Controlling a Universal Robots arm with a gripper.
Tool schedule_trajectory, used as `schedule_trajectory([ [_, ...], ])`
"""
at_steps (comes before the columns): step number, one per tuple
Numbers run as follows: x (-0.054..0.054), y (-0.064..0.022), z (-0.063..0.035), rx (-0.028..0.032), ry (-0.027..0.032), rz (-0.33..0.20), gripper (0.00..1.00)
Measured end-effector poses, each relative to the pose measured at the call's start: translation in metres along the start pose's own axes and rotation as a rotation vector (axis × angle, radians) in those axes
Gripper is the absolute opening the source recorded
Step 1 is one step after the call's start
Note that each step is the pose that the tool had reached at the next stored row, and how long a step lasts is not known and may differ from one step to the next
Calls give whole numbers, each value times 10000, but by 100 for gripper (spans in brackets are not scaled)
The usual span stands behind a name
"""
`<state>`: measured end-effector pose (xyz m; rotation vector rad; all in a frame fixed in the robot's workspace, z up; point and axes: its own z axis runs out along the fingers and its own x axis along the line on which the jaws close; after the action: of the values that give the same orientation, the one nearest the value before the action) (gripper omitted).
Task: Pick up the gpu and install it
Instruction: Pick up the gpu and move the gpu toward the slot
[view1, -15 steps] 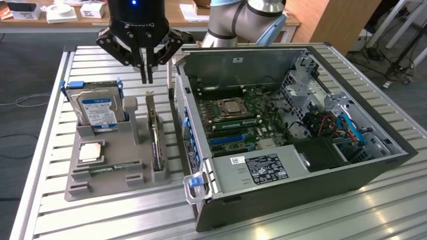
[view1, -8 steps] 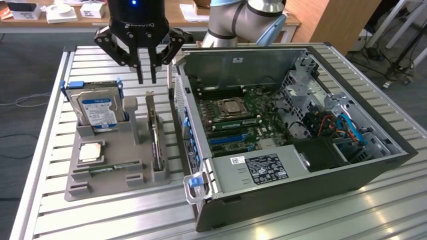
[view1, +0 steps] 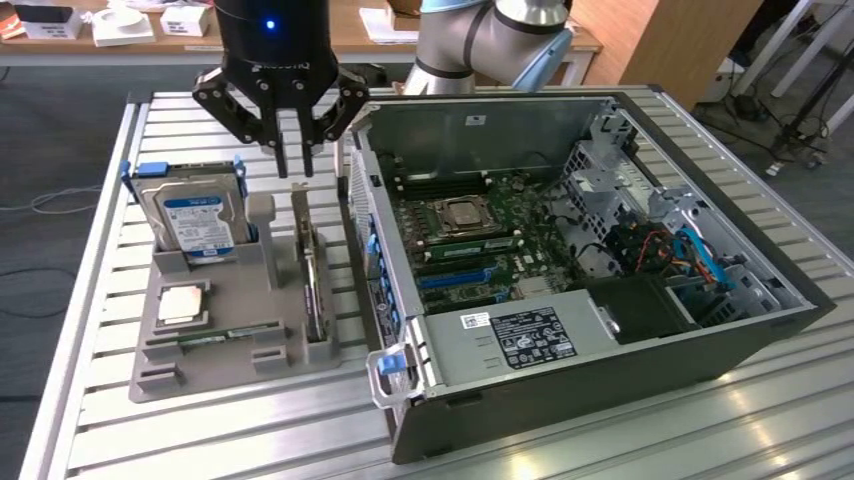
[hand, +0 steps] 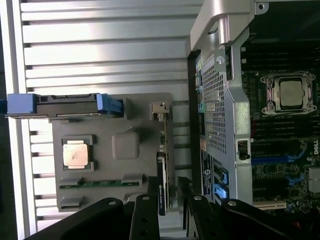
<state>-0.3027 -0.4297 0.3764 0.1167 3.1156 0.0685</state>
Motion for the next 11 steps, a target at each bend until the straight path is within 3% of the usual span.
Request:
schedule_trajectory([
  [11,4,-12,199,0,0,-1,30],
])
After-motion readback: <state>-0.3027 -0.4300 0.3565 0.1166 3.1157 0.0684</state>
